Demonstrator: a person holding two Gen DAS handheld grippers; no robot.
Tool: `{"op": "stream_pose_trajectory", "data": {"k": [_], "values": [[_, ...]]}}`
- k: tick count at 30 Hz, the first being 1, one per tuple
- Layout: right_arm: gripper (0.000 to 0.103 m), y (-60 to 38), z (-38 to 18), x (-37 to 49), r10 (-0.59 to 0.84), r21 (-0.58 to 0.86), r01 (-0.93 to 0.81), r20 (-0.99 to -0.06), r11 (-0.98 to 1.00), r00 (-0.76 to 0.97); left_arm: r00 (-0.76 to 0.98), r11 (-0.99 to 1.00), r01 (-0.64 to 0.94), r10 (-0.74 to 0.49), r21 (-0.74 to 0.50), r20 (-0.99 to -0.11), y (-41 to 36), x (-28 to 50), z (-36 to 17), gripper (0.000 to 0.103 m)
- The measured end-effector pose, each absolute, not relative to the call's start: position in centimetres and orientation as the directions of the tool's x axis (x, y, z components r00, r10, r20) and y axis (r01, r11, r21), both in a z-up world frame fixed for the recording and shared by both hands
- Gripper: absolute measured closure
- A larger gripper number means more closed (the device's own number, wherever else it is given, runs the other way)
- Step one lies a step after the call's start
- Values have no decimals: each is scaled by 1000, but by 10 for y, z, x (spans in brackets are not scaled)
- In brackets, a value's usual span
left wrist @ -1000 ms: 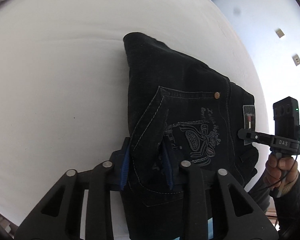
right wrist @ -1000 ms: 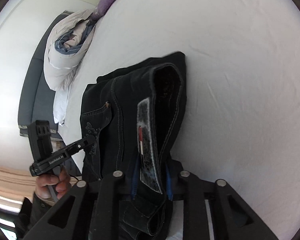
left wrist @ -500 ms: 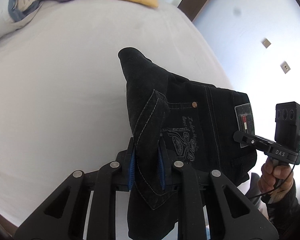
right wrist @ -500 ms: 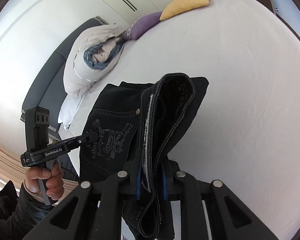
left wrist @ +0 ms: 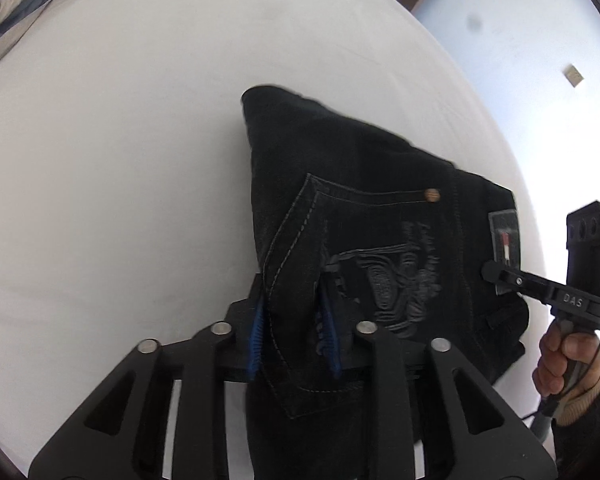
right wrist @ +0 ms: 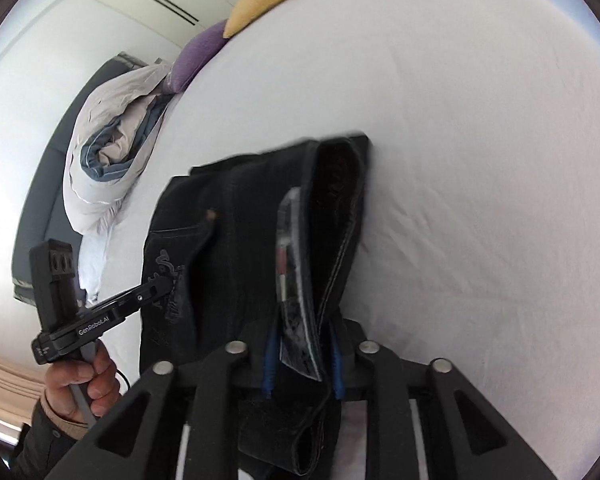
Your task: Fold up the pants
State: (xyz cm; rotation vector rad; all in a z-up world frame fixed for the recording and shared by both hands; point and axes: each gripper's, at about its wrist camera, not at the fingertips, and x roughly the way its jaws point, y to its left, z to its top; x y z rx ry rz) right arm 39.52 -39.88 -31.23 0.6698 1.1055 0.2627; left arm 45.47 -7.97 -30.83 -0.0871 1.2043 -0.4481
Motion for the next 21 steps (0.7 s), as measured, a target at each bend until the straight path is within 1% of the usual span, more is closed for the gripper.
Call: {"op": "stream_pose_trajectory", "data": {"k": [1, 2, 3, 4, 5, 6, 8, 9, 10, 11, 12, 13, 14, 15, 16, 18, 20, 21], "values": [[77, -403, -318, 392, 534, 648, 125, -709, 751, 461, 295, 910, 266, -391, -318, -872, -74, 453, -313, 66], [75, -407, -320, 388, 550, 670, 114, -683, 733, 480, 302, 905, 255, -410, -342, -860, -67, 452, -314, 64], [71, -408, -319, 385, 560, 683, 96, -663, 724, 496, 306, 898, 248, -429, -364, -850, -60, 449, -315, 62], [68, -408, -317, 383, 561, 684, 90, -659, 724, 502, 309, 894, 241, -439, -377, -843, -56, 447, -314, 58], [60, -408, -314, 378, 554, 678, 88, -662, 730, 505, 313, 893, 231, -444, -387, -839, -51, 446, -313, 53], [47, -410, -308, 373, 543, 671, 91, -664, 736, 514, 318, 896, 217, -439, -386, -840, -45, 447, -309, 52], [35, -413, -288, 355, 500, 651, 89, -657, 754, 564, 375, 911, 205, -411, -358, -831, -34, 433, -290, 52], [28, -413, -272, 343, 471, 634, 80, -646, 769, 601, 431, 922, 212, -386, -324, -816, -28, 425, -272, 50], [25, -412, -258, 333, 442, 615, 72, -638, 785, 630, 519, 943, 224, -330, -247, -789, -26, 407, -248, 39], [19, -410, -241, 324, 401, 582, 68, -637, 810, 658, 574, 955, 228, -290, -191, -766, -28, 396, -233, 22], [17, -405, -221, 309, 349, 534, 59, -628, 843, 695, 676, 971, 219, -224, -99, -702, -28, 371, -206, 16], [15, -399, -202, 295, 308, 495, 43, -605, 868, 734, 755, 978, 206, -188, -45, -628, -27, 346, -184, 9], [10, -392, -177, 275, 247, 434, 32, -571, 901, 783, 805, 981, 195, -170, -18, -568, -25, 339, -166, 0], [1, -384, -159, 266, 199, 387, 33, -542, 922, 816, 859, 984, 176, -149, 10, -489, -24, 319, -147, 0], [0, -376, -137, 247, 136, 332, 42, -495, 942, 858, 910, 989, 143, -112, 48, -400, -23, 290, -125, 0], [0, -364, -104, 214, 47, 254, 63, -408, 965, 912, 944, 990, 98, -61, 98, -324, -29, 257, -92, 0], [0, -353, -75, 186, -31, 183, 101, -351, 978, 936, 956, 992, 77, -46, 97, -288, -34, 227, -71, 0], [0, -348, -61, 170, -74, 146, 126, -320, 981, 944, 962, 993, 82, -57, 84, -267, -42, 211, -60, 0]]}}
